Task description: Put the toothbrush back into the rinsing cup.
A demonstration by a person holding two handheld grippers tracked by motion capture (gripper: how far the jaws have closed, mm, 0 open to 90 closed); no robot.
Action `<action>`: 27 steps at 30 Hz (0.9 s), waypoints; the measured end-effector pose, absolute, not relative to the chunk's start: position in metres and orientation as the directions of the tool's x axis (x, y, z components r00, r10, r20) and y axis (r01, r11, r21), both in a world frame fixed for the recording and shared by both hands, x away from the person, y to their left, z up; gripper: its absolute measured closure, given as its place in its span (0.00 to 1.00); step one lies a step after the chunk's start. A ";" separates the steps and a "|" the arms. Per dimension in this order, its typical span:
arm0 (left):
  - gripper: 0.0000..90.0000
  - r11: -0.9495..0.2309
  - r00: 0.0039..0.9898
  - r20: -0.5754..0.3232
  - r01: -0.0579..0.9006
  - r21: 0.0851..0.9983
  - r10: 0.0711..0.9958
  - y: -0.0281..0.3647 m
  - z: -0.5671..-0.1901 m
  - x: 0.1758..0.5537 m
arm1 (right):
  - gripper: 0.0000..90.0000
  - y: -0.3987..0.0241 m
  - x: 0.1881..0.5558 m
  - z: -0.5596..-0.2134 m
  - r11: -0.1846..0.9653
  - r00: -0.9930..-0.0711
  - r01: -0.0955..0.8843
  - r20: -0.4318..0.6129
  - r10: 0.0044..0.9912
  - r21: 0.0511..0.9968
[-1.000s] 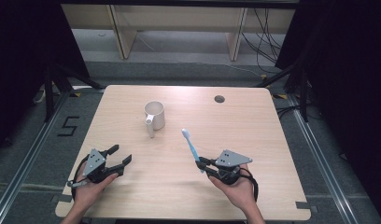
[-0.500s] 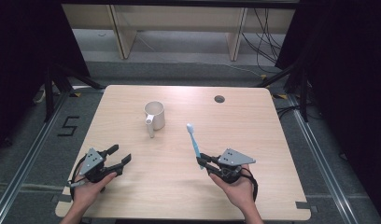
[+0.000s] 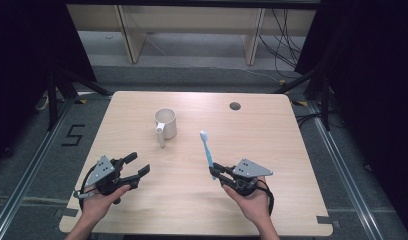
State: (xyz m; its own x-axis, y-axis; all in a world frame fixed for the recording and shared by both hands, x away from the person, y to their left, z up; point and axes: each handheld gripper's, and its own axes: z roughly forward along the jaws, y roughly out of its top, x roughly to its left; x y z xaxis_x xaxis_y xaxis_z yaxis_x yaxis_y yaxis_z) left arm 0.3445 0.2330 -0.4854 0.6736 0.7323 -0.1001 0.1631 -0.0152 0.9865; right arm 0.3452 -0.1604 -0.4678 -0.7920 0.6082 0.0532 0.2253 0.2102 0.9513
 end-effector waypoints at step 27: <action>0.37 0.008 0.828 -0.136 0.157 0.988 0.544 0.161 -0.445 0.362 | 0.88 -0.141 0.348 -0.470 0.182 -0.787 0.227 0.070 0.612 0.957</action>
